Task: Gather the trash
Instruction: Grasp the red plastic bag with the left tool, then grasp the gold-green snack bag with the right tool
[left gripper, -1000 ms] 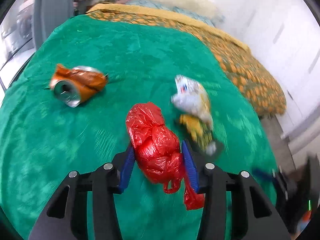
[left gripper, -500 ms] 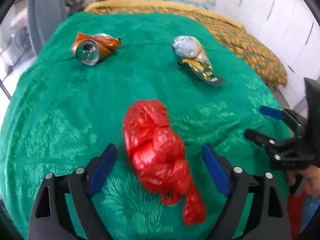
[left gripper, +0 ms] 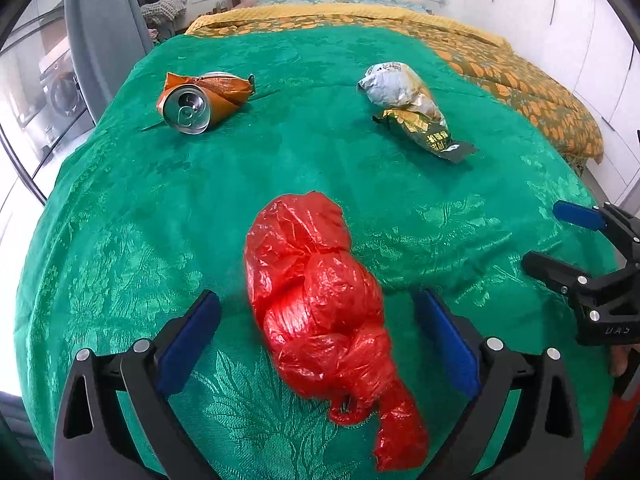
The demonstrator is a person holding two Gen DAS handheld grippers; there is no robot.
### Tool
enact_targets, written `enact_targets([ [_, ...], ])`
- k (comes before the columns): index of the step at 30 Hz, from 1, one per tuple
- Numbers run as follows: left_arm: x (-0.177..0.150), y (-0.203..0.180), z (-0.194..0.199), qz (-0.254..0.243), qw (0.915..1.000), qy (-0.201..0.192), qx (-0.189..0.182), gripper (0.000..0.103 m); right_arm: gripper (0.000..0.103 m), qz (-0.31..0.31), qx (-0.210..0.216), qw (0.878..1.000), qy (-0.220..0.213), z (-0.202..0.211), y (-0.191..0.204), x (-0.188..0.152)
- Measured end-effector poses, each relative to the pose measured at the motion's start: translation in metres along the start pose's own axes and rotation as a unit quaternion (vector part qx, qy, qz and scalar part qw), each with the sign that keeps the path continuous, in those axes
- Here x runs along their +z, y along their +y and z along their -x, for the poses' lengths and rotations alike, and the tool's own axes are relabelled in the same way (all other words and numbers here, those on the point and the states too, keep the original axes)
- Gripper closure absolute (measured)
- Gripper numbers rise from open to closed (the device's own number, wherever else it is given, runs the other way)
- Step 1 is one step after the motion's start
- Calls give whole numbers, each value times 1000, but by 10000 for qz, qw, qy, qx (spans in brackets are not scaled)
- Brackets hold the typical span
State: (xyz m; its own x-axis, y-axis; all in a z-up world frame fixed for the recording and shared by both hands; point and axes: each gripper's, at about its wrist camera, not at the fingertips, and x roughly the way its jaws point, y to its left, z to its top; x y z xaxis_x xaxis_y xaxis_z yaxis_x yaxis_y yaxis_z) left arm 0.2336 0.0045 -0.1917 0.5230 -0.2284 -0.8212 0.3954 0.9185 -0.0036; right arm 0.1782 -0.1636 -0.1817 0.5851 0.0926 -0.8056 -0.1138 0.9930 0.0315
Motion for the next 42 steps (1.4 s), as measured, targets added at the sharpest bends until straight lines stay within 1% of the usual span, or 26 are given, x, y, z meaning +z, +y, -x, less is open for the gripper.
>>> enact_targets([
  [29, 0, 0, 1, 5, 10000, -8, 2, 6, 11, -20, -13, 10000, -2, 0, 0, -1],
  [31, 0, 1, 0, 7, 10000, -9, -1, 6, 11, -95, 70, 9999, -26, 2, -3, -1],
  [32, 0, 1, 0, 6, 10000, -8, 1, 6, 11, -205, 244, 9995, -58, 3, -8, 1],
  [33, 0, 1, 0, 9, 10000, -9, -5, 6, 11, -364, 446, 9983, -99, 4, -14, 4],
  [34, 0, 1, 0, 12, 10000, -9, -7, 6, 11, -661, 710, 9951, -167, 4, -24, 13],
  [36, 0, 2, 0, 14, 10000, -9, 1, 5, 11, -895, 781, 9928, -181, -2, -28, 31],
  [38, -1, 4, 0, 20, 10000, -8, 10, 5, 12, -899, 906, 9918, -105, -13, -22, 51],
  [40, -1, 4, 0, 18, 10000, -8, 10, 5, 12, -837, 908, 9923, 44, -32, -9, 74],
  [41, -1, 4, 0, 18, 10000, -8, 9, 5, 12, -842, 933, 9920, 105, -37, -5, 80],
  [42, -1, 3, 0, 18, 10000, -8, 9, 5, 16, -836, 953, 9916, 245, -49, 3, 89],
])
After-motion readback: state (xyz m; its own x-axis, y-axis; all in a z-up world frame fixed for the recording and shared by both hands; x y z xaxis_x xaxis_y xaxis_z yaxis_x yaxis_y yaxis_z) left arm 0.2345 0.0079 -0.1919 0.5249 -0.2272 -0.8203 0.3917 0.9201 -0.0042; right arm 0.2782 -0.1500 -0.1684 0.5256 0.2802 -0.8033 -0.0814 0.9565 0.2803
